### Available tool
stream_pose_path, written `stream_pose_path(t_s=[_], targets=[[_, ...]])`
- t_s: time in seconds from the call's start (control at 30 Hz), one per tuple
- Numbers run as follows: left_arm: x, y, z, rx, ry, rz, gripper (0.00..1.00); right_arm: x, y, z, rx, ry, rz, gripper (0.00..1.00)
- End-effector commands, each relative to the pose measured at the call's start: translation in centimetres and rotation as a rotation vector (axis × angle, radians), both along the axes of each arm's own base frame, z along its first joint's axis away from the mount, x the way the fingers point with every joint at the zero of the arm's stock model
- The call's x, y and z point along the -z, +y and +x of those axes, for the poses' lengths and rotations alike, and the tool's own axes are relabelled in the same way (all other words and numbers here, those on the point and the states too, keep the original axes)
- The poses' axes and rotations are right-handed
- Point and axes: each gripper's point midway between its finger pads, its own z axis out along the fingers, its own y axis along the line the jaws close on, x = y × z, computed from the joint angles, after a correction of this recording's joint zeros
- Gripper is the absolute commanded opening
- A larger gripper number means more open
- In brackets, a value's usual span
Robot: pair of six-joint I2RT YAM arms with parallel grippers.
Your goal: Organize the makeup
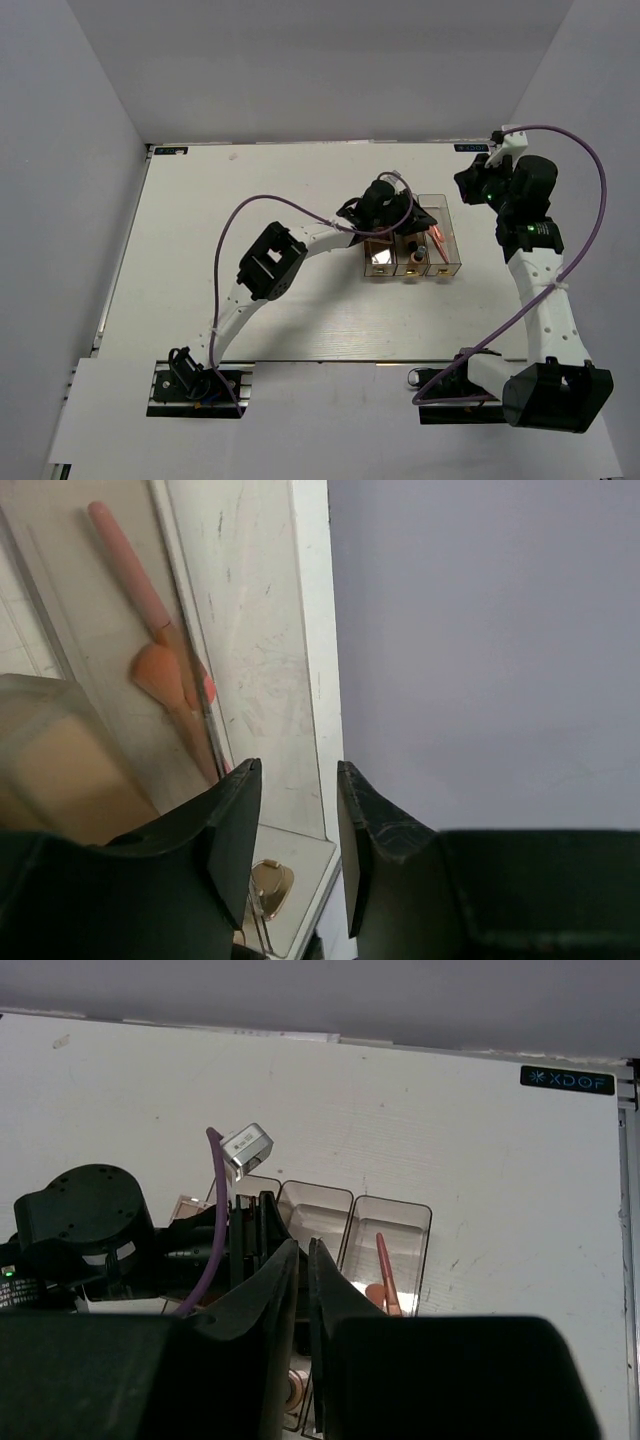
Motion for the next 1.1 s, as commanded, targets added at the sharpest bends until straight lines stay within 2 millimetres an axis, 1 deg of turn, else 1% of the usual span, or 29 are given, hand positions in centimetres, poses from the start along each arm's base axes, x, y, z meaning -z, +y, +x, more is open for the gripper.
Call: stream_pose_path(t_s=[0.0, 0.03, 0.07, 0.13, 0.17, 0.2, 0.23, 0.27, 0.3, 0.33, 0.37, 0.4, 0.43, 0.47, 0.5, 0.53, 0.57, 0.6, 0.63, 0.67, 0.7, 0.73, 0.8, 0.83, 0.87, 0.9, 0.93, 1.0, 1.07], targets=[[-10.6, 1.5, 0.7, -0.003, -0.229, -0.058, 0.47, -4.3, 1.1, -1.0, -0.072, -0.134, 0.003, 0.16], [-11.3, 2.2, 1.0, -0.007, -0.256, -0.047, 0.48, -4.5, 1.3, -1.2, -0.088, -0.144, 0.000, 0.18], [-13.5, 2.7, 0.7, -0.010, -0.297, -0.054, 0.49, -4.4, 1.8, -1.4, -0.122, -0.141, 0.001, 0.22], [-14.5, 4.5, 1.5, -0.025, -0.359, -0.025, 0.54, -4.0, 2.3, -1.6, -0.154, -0.128, -0.003, 0.33], [-17.0, 5.2, 0.9, -0.026, -0.398, -0.041, 0.56, -3.0, 2.8, -1.7, -0.187, -0.086, 0.012, 0.42], [-17.5, 6.2, 1.2, -0.030, -0.424, -0.030, 0.59, -2.6, 2.9, -1.8, -0.211, -0.082, -0.014, 0.57], [-16.8, 7.4, 1.4, -0.036, -0.416, -0.005, 0.61, -2.4, 3.4, -1.9, -0.239, -0.067, -0.007, 0.63], [-18.9, 9.0, 1.5, -0.052, -0.448, -0.014, 0.64, -1.5, 3.5, -1.9, -0.252, -0.035, -0.003, 0.72], [-17.3, 10.1, 1.4, -0.054, -0.423, 0.024, 0.66, -0.9, 3.4, -1.9, -0.253, -0.016, -0.004, 0.76], [-17.6, 11.1, 1.3, -0.058, -0.429, 0.030, 0.67, 0.0, 3.5, -1.8, -0.258, 0.011, 0.003, 0.81], [-19.8, 12.7, 0.7, -0.067, -0.474, 0.021, 0.70, 0.8, 3.5, -1.7, -0.256, 0.041, 0.007, 0.89], [-17.6, 14.7, 1.1, -0.089, -0.445, 0.075, 0.77, 1.2, 3.5, -1.6, -0.264, 0.057, 0.003, 0.89], [-17.4, 16.2, 1.0, -0.101, -0.464, 0.106, 0.80, 1.7, 3.5, -1.1, -0.266, 0.081, 0.002, 0.89], [-19.9, 18.1, 0.2, -0.127, -0.508, 0.097, 0.83, 2.5, 3.3, -1.1, -0.255, 0.121, 0.003, 0.89], [-17.6, 20.8, 0.5, -0.167, -0.495, 0.176, 0.93, 2.8, 3.0, -0.2, -0.243, 0.149, -0.002, 0.89], [-17.6, 22.4, 0.3, -0.196, -0.504, 0.206, 0.96, 3.1, 3.0, 0.1, -0.239, 0.176, -0.001, 0.89], [-20.0, 25.1, -0.5, -0.248, -0.545, 0.213, 0.98, 3.8, 2.6, 0.2, -0.216, 0.225, 0.001, 0.89], [-20.1, 26.7, -0.8, -0.277, -0.557, 0.238, 0.98, 4.1, 2.5, 0.5, -0.205, 0.253, 0.007, 0.89], [-18.0, 28.7, -1.2, -0.310, -0.535, 0.318, 0.98, 4.9, 2.4, 1.0, -0.198, 0.291, 0.020, 0.89], [-18.1, 30.2, -1.6, -0.342, -0.542, 0.347, 0.98, 4.5, 2.3, 1.4, -0.190, 0.291, 0.018, 0.89], [-19.5, 32.4, -2.8, -0.380, -0.563, 0.361, 0.98, 5.1, 2.1, 1.6, -0.177, 0.313, 0.017, 0.89], [-18.2, 34.0, -3.2, -0.408, -0.553, 0.416, 0.98, 5.1, 2.1, 1.7, -0.178, 0.315, 0.015, 0.89], [-18.5, 36.4, -4.9, -0.443, -0.550, 0.450, 0.98, 5.1, 2.1, 1.9, -0.183, 0.314, 0.012, 0.89], [-18.1, 37.6, -5.1, -0.465, -0.543, 0.477, 0.98, 5.0, 2.1, 1.9, -0.184, 0.313, 0.013, 0.89], [-16.6, 38.1, -6.1, -0.448, -0.510, 0.509, 0.98, 4.9, 2.2, 2.0, -0.188, 0.311, 0.019, 0.89], [-17.2, 39.0, -6.7, -0.466, -0.522, 0.504, 0.98, 4.9, 2.2, 2.1, -0.188, 0.313, 0.022, 0.89], [-15.9, 40.2, -6.7, -0.496, -0.497, 0.540, 0.98, 4.8, 2.3, 2.0, -0.194, 0.310, 0.023, 0.89], [-15.8, 41.0, -7.6, -0.505, -0.494, 0.540, 0.98, 4.9, 2.6, 1.8, -0.209, 0.312, 0.025, 0.89], [-14.5, 41.4, -8.1, -0.499, -0.467, 0.549, 0.98, 4.7, 2.7, 1.7, -0.218, 0.303, 0.022, 0.89]])
